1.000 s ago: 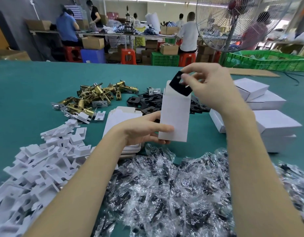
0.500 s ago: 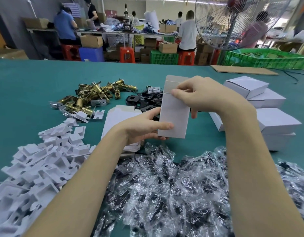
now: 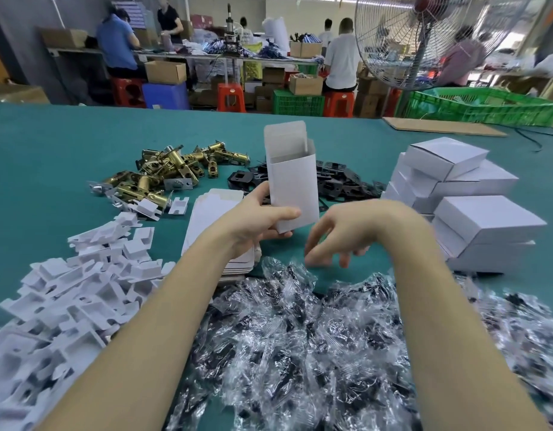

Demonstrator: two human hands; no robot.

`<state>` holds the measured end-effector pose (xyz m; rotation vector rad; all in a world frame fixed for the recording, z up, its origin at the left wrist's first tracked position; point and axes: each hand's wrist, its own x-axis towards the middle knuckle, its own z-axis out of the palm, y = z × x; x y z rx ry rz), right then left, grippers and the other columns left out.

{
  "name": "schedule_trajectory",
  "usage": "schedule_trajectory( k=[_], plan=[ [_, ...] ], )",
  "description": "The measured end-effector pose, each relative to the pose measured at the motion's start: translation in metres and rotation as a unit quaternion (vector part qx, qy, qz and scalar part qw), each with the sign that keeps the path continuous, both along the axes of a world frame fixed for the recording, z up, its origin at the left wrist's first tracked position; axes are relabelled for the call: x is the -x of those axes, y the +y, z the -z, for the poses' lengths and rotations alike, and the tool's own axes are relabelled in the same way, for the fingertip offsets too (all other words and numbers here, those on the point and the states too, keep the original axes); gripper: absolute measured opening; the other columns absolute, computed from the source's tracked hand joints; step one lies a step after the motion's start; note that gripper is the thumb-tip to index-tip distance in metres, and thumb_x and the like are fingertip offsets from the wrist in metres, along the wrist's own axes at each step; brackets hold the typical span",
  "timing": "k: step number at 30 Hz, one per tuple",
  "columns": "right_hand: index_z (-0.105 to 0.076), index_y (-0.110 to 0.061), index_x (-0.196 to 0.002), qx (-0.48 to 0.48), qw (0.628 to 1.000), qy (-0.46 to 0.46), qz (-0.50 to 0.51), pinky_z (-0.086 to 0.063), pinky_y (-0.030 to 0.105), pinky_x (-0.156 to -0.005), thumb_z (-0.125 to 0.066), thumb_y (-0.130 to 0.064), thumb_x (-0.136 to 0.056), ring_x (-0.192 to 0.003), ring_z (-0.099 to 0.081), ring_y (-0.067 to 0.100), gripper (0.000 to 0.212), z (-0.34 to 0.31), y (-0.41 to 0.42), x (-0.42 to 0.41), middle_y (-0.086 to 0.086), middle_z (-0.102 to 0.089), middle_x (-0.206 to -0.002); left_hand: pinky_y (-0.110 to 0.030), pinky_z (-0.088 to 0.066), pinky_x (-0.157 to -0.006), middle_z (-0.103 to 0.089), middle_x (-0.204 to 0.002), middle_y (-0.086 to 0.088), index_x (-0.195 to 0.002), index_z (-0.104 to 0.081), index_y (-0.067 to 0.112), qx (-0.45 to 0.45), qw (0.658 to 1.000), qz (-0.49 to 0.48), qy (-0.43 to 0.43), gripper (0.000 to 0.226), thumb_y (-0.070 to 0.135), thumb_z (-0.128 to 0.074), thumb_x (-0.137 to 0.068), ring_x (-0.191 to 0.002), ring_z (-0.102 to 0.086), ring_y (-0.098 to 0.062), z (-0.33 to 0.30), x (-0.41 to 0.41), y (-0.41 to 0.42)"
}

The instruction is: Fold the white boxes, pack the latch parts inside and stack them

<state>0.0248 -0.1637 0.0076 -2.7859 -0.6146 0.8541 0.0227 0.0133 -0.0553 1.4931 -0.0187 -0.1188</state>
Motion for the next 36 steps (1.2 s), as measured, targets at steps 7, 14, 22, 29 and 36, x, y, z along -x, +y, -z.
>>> schedule_trajectory(
  k=[7,14,22,29,36],
  plan=[
    [-0.072,-0.031,-0.085,-0.082,0.996,0.009,-0.016,-0.047,0.018,-0.057,-0.081,-0.036,-0.085,-0.064,-0.068,0.001,0.01,0.022,0.006,-0.008,-0.018,-0.072,-0.07,-0.03,-0.063,-0.074,-0.074,-0.111,-0.012,-0.107,-0.07,0.011,-0.024,0.999,-0.029,-0.013,0.028,0.004,-0.081,-0.083,-0.092,-0.071,-0.021,0.005,-0.002,-0.002],
    [-0.065,-0.014,-0.09,-0.37,0.918,-0.123,0.072,-0.054,0.021,-0.053,-0.073,-0.011,-0.093,-0.07,-0.076,0.017,0.009,-0.028,-0.029,0.007,0.004,-0.078,-0.078,-0.019,-0.049,-0.057,-0.069,-0.085,-0.005,-0.102,-0.072,0.006,-0.069,0.996,-0.039,-0.049,0.024,0.001,-0.082,-0.081,-0.066,-0.058,-0.012,0.008,-0.003,0.0],
    [-0.082,-0.035,-0.087,-0.391,0.821,-0.409,0.081,-0.049,0.03,-0.064,-0.083,-0.03,-0.081,-0.077,-0.063,0.015,0.007,-0.033,-0.002,0.011,-0.011,-0.064,-0.086,-0.032,-0.059,-0.074,-0.072,-0.09,-0.003,-0.095,-0.073,0.021,-0.136,0.986,-0.044,-0.079,0.021,0.01,-0.085,-0.081,-0.076,-0.063,-0.015,0.011,-0.005,-0.001],
    [-0.076,-0.038,-0.088,-0.1,0.899,-0.414,0.107,-0.036,0.029,-0.062,-0.063,-0.027,-0.085,-0.09,-0.063,0.031,0.017,-0.03,0.008,0.015,-0.002,-0.07,-0.085,-0.04,-0.061,-0.078,-0.075,-0.097,-0.002,-0.104,-0.074,0.021,-0.171,0.981,-0.032,-0.083,0.026,0.014,-0.086,-0.081,-0.085,-0.065,-0.017,0.014,-0.006,0.003],
    [-0.074,-0.049,-0.103,-0.09,0.95,-0.292,0.067,-0.056,0.035,-0.079,-0.056,-0.02,-0.084,-0.091,-0.063,0.023,0.039,-0.044,0.006,0.025,-0.013,-0.066,-0.082,-0.045,-0.061,-0.083,-0.076,-0.103,-0.009,-0.107,-0.074,0.018,-0.165,0.983,-0.02,-0.08,0.028,0.016,-0.086,-0.081,-0.087,-0.068,-0.021,0.01,-0.004,0.001]
  ],
)
